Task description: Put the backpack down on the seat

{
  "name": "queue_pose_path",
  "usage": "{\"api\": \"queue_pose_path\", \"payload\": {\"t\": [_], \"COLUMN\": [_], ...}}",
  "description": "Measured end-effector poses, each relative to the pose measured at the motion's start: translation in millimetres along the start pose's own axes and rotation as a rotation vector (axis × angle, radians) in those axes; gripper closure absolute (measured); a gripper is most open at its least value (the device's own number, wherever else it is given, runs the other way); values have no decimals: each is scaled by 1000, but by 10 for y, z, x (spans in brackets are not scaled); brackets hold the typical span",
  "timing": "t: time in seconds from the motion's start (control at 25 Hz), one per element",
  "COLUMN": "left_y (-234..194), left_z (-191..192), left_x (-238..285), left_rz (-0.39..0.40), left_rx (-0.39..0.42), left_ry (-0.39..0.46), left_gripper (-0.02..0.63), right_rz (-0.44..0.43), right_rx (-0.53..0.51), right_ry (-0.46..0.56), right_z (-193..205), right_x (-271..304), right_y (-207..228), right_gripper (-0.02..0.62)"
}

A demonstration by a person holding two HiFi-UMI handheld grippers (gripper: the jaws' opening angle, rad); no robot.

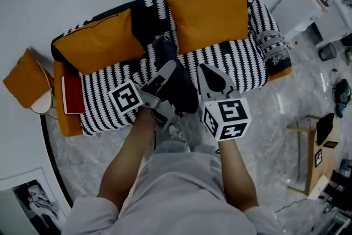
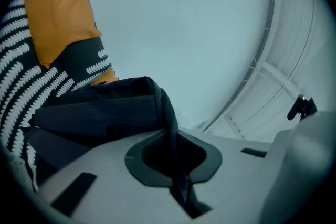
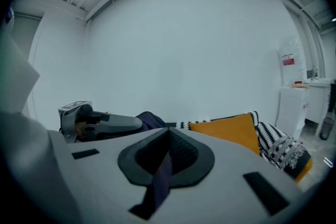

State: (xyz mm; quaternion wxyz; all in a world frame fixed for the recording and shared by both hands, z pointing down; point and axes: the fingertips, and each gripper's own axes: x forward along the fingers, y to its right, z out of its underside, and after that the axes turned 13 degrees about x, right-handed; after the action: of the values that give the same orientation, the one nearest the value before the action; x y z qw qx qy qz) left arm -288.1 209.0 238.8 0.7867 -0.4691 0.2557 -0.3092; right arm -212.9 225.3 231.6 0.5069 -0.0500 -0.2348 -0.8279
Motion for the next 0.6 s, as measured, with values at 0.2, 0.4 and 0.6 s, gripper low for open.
{"api": "queue_pose_path", "payload": {"t": [0.2,0.4,0.6], "left_y": [-105,-237,-346], "left_z": [24,194,391], "left_x": [304,638,1040], "left_rz": [36,82,119], "left_rx": [-14,-45,-55], "left_ry": [-89,-175,-261], "left_gripper": [594,594,594], "right_rz": [63,126,167], "right_rx": [17,52,86], "right_ry": [28,45,62], "right_z": [-56,-59,-96], "right_x": [80,73,78], "right_y": [175,519,915], "right_gripper": [594,594,594]}}
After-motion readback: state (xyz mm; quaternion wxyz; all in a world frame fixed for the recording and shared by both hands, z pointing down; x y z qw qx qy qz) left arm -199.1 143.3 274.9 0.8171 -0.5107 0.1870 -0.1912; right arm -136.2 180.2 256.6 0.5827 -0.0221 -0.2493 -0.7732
